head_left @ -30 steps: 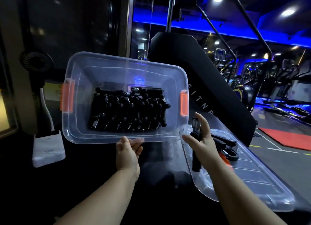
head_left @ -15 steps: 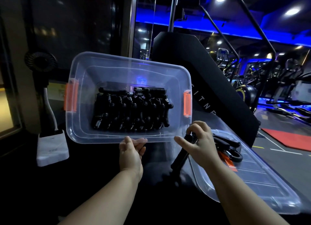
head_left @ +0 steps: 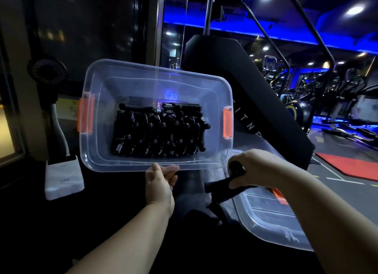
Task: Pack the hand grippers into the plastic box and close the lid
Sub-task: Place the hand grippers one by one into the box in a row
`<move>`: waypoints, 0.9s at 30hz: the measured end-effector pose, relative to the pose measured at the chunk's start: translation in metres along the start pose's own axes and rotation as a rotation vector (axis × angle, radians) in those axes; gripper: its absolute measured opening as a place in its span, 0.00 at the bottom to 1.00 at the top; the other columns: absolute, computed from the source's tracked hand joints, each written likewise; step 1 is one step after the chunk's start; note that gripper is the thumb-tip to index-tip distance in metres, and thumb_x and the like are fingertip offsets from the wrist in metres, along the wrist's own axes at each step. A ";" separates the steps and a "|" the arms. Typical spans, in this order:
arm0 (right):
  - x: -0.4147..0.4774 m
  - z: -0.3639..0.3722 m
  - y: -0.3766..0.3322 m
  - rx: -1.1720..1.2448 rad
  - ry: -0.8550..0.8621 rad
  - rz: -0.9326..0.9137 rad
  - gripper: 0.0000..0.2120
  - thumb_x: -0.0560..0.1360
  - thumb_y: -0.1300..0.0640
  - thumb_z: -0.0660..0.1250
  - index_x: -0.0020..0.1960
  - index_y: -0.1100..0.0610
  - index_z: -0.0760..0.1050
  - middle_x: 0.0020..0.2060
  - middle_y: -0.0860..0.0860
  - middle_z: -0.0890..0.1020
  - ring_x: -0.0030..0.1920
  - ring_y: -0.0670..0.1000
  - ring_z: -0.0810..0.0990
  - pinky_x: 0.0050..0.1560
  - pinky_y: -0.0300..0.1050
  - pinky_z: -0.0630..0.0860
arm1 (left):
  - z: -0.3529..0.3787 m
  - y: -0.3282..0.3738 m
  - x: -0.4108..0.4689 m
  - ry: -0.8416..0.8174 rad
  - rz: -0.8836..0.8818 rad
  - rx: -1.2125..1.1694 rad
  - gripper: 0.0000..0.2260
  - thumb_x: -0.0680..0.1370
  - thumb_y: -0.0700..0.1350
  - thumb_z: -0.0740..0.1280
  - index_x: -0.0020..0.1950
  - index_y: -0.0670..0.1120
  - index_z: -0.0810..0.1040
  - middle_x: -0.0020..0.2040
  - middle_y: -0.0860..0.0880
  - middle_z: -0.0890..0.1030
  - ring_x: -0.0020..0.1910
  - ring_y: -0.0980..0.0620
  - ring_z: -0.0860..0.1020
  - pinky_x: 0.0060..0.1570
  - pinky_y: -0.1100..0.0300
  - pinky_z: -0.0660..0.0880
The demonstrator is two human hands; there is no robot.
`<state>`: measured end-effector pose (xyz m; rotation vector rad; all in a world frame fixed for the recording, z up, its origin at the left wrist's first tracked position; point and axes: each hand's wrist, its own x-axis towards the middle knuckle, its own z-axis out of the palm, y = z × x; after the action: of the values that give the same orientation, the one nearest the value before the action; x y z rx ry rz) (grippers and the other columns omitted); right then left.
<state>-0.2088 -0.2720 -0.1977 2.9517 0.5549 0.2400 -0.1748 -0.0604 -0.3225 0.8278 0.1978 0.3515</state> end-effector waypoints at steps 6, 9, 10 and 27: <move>0.003 -0.012 -0.004 0.160 -0.175 0.027 0.07 0.66 0.45 0.70 0.43 0.37 0.77 0.36 0.43 0.81 0.36 0.44 0.81 0.39 0.40 0.77 | 0.000 0.001 -0.003 0.000 -0.002 -0.008 0.12 0.82 0.54 0.52 0.48 0.49 0.68 0.36 0.50 0.84 0.40 0.55 0.84 0.43 0.59 0.73; 0.004 -0.017 -0.006 0.363 -0.109 0.037 0.09 0.66 0.50 0.67 0.42 0.37 0.80 0.33 0.47 0.83 0.30 0.46 0.82 0.34 0.38 0.78 | 0.001 0.001 -0.003 0.001 -0.004 -0.019 0.11 0.82 0.53 0.52 0.48 0.49 0.68 0.35 0.50 0.84 0.40 0.55 0.84 0.43 0.59 0.73; 0.005 -0.019 -0.007 0.424 -0.067 0.037 0.10 0.65 0.52 0.68 0.41 0.37 0.81 0.31 0.49 0.83 0.28 0.46 0.82 0.33 0.37 0.78 | 0.002 0.002 -0.002 0.003 -0.009 -0.022 0.11 0.82 0.53 0.52 0.47 0.49 0.68 0.35 0.50 0.84 0.40 0.54 0.84 0.43 0.59 0.73; 0.084 -0.027 -0.054 0.444 0.439 -0.044 0.14 0.71 0.51 0.70 0.55 0.39 0.80 0.44 0.40 0.83 0.42 0.41 0.81 0.43 0.36 0.74 | 0.002 0.010 -0.010 0.155 -0.020 -0.005 0.03 0.81 0.42 0.58 0.49 0.47 0.70 0.39 0.46 0.83 0.42 0.51 0.80 0.42 0.61 0.72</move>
<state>-0.1556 -0.1886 -0.1688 3.3136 0.8166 0.8805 -0.1857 -0.0600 -0.3135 0.7935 0.3488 0.3973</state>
